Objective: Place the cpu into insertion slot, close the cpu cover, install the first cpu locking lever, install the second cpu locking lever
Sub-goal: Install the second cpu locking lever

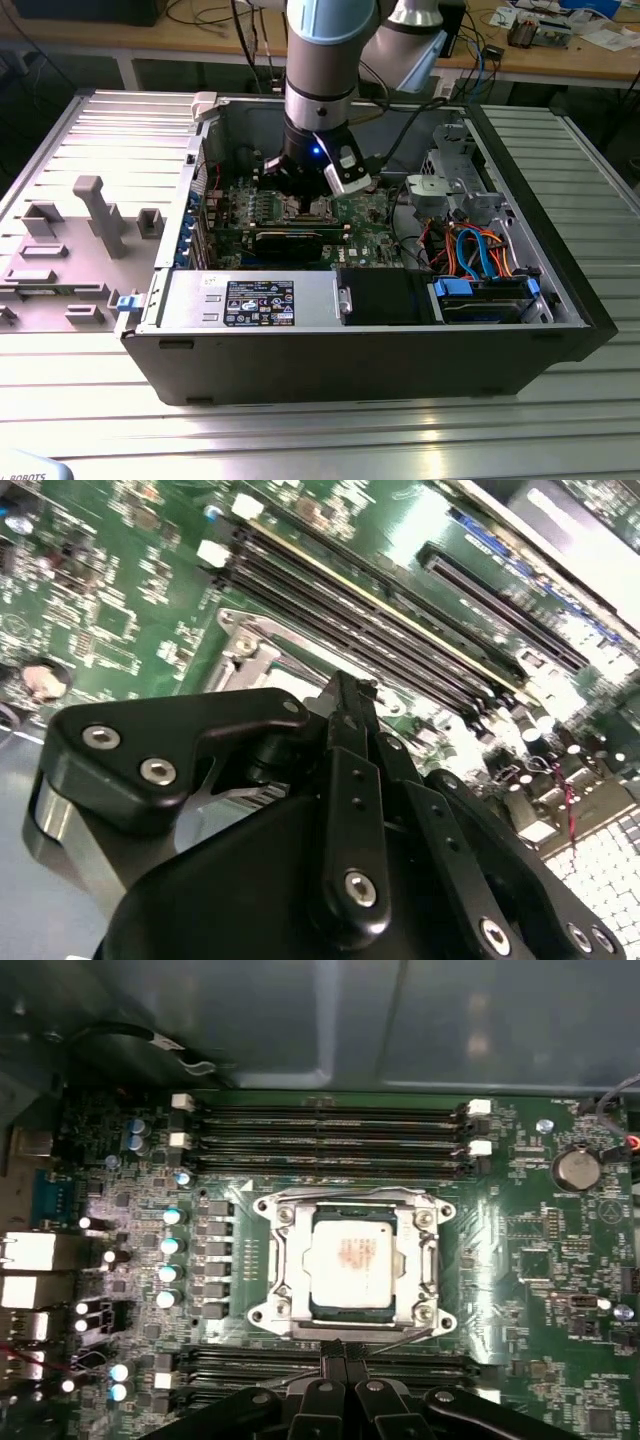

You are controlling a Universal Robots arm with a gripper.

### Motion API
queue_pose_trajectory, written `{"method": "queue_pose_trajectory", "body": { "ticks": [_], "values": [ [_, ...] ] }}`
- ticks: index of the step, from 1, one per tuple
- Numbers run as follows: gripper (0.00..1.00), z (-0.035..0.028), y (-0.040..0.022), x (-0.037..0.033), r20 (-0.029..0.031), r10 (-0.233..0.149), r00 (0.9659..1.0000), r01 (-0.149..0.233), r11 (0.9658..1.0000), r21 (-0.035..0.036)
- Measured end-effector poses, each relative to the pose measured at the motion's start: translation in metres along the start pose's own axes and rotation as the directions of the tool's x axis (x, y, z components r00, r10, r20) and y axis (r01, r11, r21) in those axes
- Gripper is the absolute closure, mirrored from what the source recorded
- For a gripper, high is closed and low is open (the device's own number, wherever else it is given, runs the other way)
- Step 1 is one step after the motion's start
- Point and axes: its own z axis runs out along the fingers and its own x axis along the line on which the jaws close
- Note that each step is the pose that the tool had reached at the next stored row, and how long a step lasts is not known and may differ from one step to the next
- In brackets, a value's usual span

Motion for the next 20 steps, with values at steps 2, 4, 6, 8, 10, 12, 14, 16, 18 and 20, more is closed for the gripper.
{"method": "queue_pose_trajectory", "body": {
  "ticks": [2,4,6,8,10,12,14,16,18,20],
  "values": [
    [0.89,0.0008,0.0001,0.0046,-0.0001,0.000,1.0000,0.000,1.0000,-0.0002],
    [0.89,0.0011,-0.0010,0.0066,-0.0011,0.000,1.0000,0.000,1.0000,0.0001],
    [0.89,0.0014,-0.0028,0.0077,-0.0014,0.000,1.0000,0.000,1.0000,-0.0004],
    [0.89,0.0027,-0.0036,0.0128,-0.0023,0.000,1.0000,0.000,1.0000,-0.0009],
    [0.89,0.0042,-0.0040,0.0188,-0.0052,0.000,1.0000,0.000,1.0000,-0.0010],
    [0.89,0.0053,-0.0045,0.0207,-0.0081,0.000,1.0000,0.000,1.0000,-0.0011],
    [0.89,0.0073,-0.0055,0.0221,-0.0116,-0.001,0.9999,0.001,1.0000,-0.0021],
    [0.89,0.0084,-0.0070,0.0222,-0.0144,-0.002,0.9999,0.002,1.0000,-0.0064],
    [0.89,0.0091,-0.0088,0.0223,-0.0166,-0.004,0.9999,0.004,0.9999,-0.0121],
    [0.89,0.0094,-0.0105,0.0223,-0.0180,-0.006,0.9998,0.006,0.9998,-0.0171]
  ]
}}
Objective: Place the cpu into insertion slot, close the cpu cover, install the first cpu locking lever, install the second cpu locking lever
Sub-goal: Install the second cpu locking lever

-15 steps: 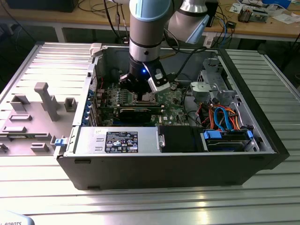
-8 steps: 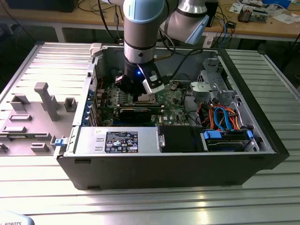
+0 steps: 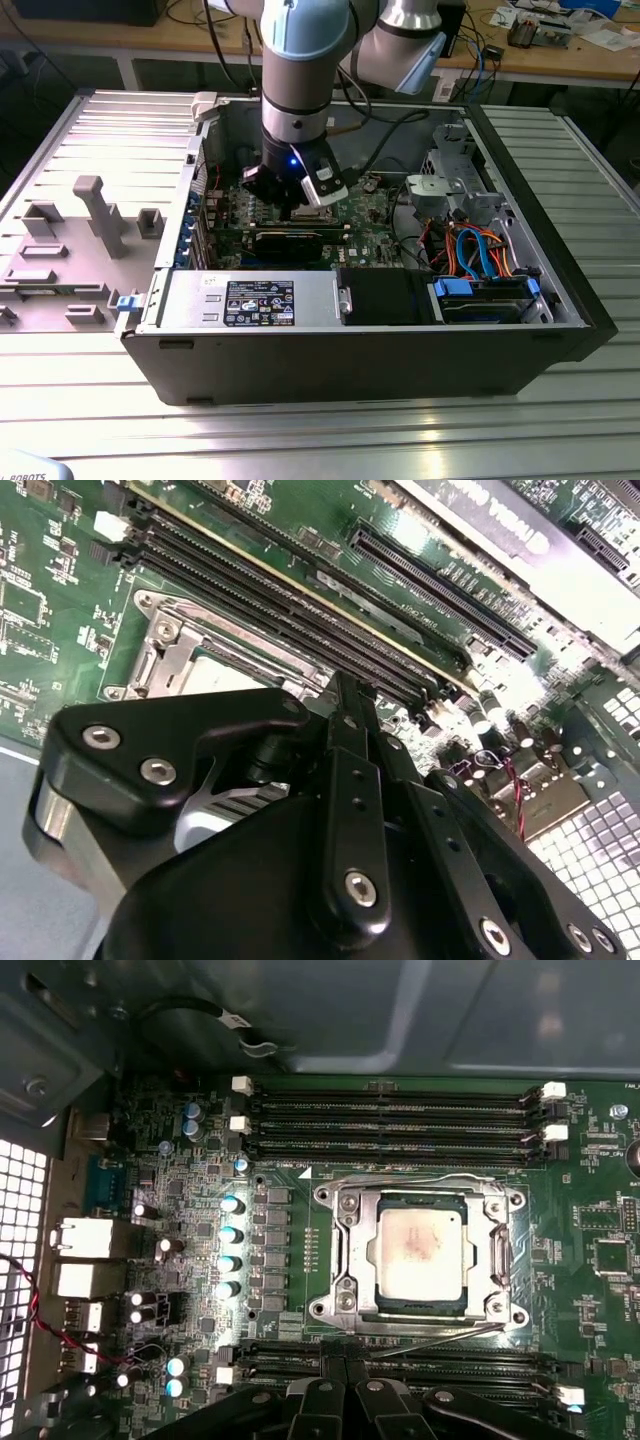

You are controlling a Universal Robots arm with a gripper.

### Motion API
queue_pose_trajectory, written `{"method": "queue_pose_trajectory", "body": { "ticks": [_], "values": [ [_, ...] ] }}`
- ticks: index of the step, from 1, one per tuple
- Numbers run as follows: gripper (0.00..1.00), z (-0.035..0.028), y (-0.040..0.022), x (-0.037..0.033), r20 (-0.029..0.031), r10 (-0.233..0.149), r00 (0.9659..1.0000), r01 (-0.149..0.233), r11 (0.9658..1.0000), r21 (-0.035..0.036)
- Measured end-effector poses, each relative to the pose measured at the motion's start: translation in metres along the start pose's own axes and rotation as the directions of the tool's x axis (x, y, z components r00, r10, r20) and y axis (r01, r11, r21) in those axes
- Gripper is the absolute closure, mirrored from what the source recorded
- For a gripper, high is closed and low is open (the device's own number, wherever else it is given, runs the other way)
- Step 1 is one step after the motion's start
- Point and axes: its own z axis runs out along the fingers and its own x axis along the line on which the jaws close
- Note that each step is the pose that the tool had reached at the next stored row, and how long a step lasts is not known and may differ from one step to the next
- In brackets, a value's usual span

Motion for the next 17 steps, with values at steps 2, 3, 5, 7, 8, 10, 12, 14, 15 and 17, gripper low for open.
{"method": "queue_pose_trajectory", "body": {
  "ticks": [2,3,5,7,8,10,12,14,15,17],
  "values": [
    [0.89,0.0000,-0.0012,0.0004,-0.0012,-0.001,1.0000,0.001,1.0000,-0.0032],
    [0.89,0.0001,-0.0019,0.0006,-0.0022,-0.002,1.0000,0.002,1.0000,-0.0064],
    [0.89,0.0013,-0.0021,0.0010,-0.0047,-0.002,1.0000,0.002,0.9999,-0.0112],
    [0.89,0.0032,-0.0025,0.0017,-0.0072,-0.004,1.0000,0.003,0.9999,-0.0159],
    [0.89,0.0039,-0.0027,0.0018,-0.0081,-0.004,1.0000,0.003,0.9998,-0.0171],
    [0.89,0.0051,-0.0046,0.0019,-0.0135,-0.003,0.9999,0.003,0.9997,-0.0248],
    [0.89,0.0055,-0.0047,0.0018,-0.0134,-0.003,0.9999,0.003,0.9996,-0.0267],
    [0.89,0.0057,-0.0047,0.0019,-0.0134,-0.003,0.9999,0.003,0.9996,-0.0284],
    [0.89,0.0057,-0.0048,0.0021,-0.0134,-0.004,0.9999,0.003,0.9995,-0.0302],
    [0.89,0.0061,-0.0049,0.0025,-0.0131,-0.004,0.9999,0.003,0.9993,-0.0375]
  ]
}}
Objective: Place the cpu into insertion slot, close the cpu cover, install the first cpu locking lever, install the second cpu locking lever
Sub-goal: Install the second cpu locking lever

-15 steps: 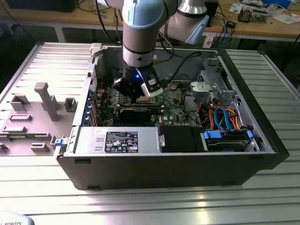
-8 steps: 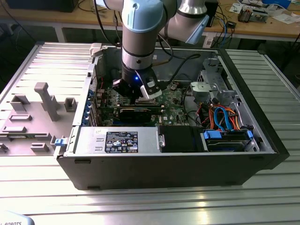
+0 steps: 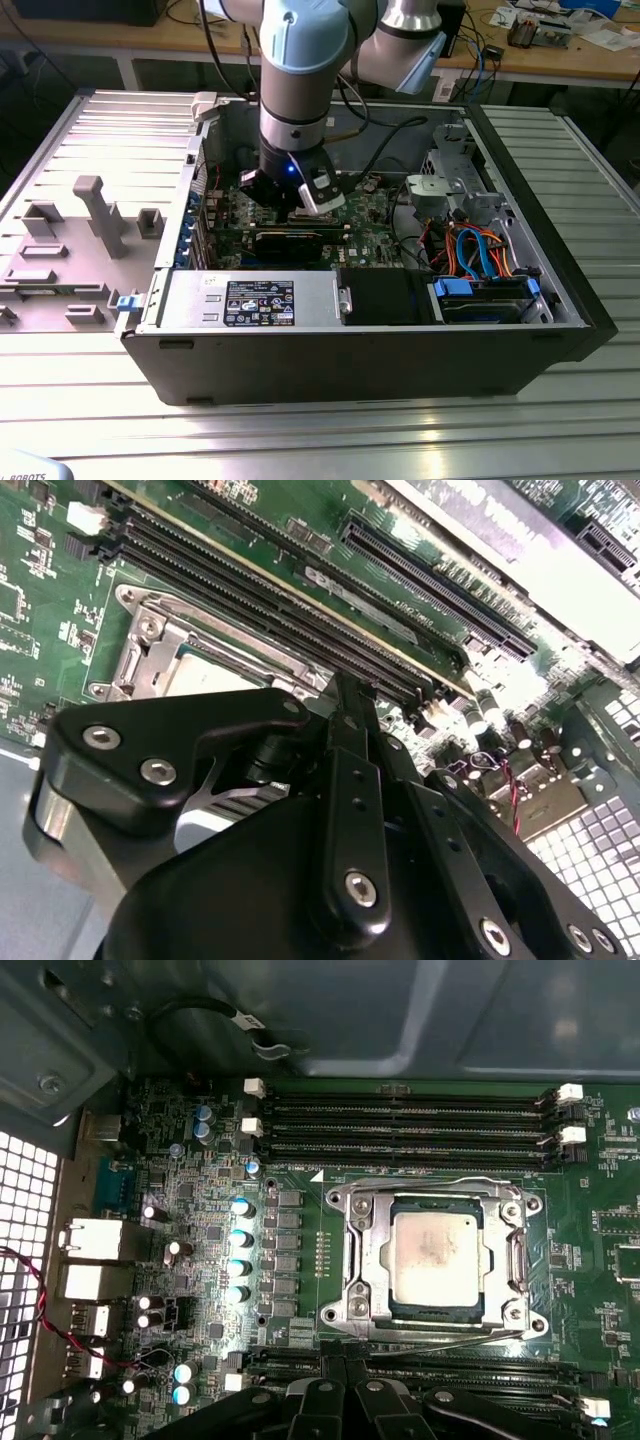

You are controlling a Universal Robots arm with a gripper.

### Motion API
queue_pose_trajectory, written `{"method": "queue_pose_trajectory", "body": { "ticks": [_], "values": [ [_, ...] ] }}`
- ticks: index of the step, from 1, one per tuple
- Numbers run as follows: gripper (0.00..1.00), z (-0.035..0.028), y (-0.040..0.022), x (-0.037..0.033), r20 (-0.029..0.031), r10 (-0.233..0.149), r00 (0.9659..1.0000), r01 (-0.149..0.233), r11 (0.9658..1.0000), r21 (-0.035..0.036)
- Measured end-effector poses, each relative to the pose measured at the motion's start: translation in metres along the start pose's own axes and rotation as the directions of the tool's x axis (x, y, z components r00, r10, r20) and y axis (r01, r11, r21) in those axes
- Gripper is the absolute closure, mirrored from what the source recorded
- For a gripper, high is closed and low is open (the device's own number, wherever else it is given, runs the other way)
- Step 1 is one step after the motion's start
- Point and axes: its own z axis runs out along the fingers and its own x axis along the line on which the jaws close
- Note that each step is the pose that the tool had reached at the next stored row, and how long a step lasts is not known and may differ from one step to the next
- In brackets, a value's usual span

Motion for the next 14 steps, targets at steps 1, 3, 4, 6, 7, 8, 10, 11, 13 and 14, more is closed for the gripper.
{"method": "queue_pose_trajectory", "body": {
  "ticks": [1,3,4,6,7,8,10,11,13,14],
  "values": [
    [0.89,0.0003,-0.0002,0.0002,0.0001,0.000,1.0000,0.000,1.0000,-0.0029],
    [0.89,0.0012,-0.0008,0.0003,0.0003,0.000,1.0000,0.000,1.0000,-0.0080],
    [0.89,0.0022,-0.0014,0.0002,0.0005,-0.001,1.0000,0.001,0.9999,-0.0133],
    [0.89,0.0061,-0.0029,0.0001,0.0003,-0.001,1.0000,0.001,0.9998,-0.0217],
    [0.89,0.0067,-0.0031,0.0000,0.0004,-0.002,1.0000,0.002,0.9997,-0.0254],
    [0.89,0.0072,-0.0032,0.0001,0.0005,-0.002,1.0000,0.002,0.9996,-0.0290],
    [0.89,0.0085,-0.0036,0.0002,0.0009,-0.002,1.0000,0.002,0.9993,-0.0370],
    [0.89,0.0094,-0.0039,0.0005,0.0011,-0.003,1.0000,0.003,0.9991,-0.0430],
    [0.89,0.0112,-0.0043,0.0014,0.0017,-0.004,1.0000,0.004,0.9982,-0.0592],
    [0.89,0.0125,-0.0045,0.0018,0.0019,-0.004,1.0000,0.004,0.9977,-0.0676]
  ]
}}
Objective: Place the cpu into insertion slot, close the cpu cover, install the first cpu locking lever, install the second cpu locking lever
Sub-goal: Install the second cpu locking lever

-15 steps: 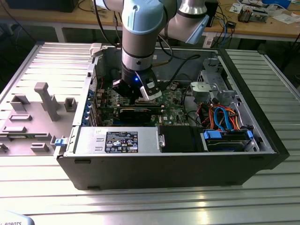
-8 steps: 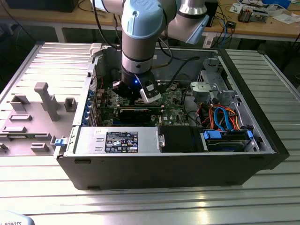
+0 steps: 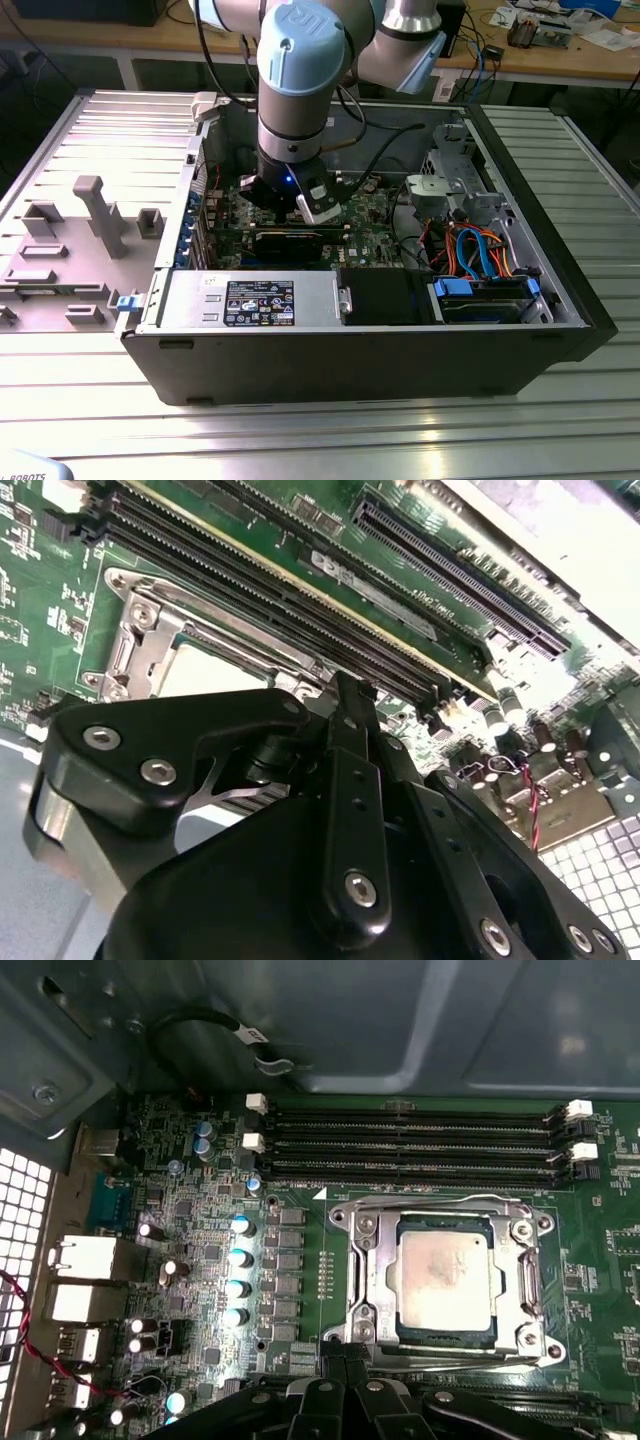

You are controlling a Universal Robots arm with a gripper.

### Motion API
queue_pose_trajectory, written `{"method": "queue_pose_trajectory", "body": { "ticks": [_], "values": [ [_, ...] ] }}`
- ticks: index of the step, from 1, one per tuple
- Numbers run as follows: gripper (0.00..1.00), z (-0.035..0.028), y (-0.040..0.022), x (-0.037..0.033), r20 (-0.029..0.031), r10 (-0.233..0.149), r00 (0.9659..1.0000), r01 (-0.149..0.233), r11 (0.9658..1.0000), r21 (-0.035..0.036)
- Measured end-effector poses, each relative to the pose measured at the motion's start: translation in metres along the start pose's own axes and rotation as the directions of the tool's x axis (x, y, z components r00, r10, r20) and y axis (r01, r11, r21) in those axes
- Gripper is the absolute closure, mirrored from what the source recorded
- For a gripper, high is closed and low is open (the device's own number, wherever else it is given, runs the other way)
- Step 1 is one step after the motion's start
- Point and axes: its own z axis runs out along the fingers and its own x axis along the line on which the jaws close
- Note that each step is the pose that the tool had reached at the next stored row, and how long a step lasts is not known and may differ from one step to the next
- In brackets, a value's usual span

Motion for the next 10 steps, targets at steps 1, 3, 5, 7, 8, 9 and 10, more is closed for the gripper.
{"method": "queue_pose_trajectory", "body": {
  "ticks": [1,3,5,7,8,9,10],
  "values": [
    [0.89,0.0010,-0.0002,0.0002,0.0003,0.000,1.0000,0.000,1.0000,-0.0051],
    [0.89,0.0031,-0.0007,0.0005,0.0006,-0.001,1.0000,0.001,0.9999,-0.0141],
    [0.89,0.0052,-0.0013,0.0009,0.0008,-0.001,1.0000,0.001,0.9997,-0.0237],
    [0.89,0.0065,-0.0015,0.0014,0.0011,-0.002,1.0000,0.002,0.9994,-0.0334],
    [0.89,0.0068,-0.0016,0.0016,0.0012,-0.003,1.0000,0.003,0.9993,-0.0370],
    [0.89,0.0075,-0.0017,0.0017,0.0015,-0.003,1.0000,0.003,0.9991,-0.0419],
    [0.89,0.0081,-0.0018,0.0018,0.0018,-0.003,1.0000,0.003,0.9990,-0.0444]
  ]
}}
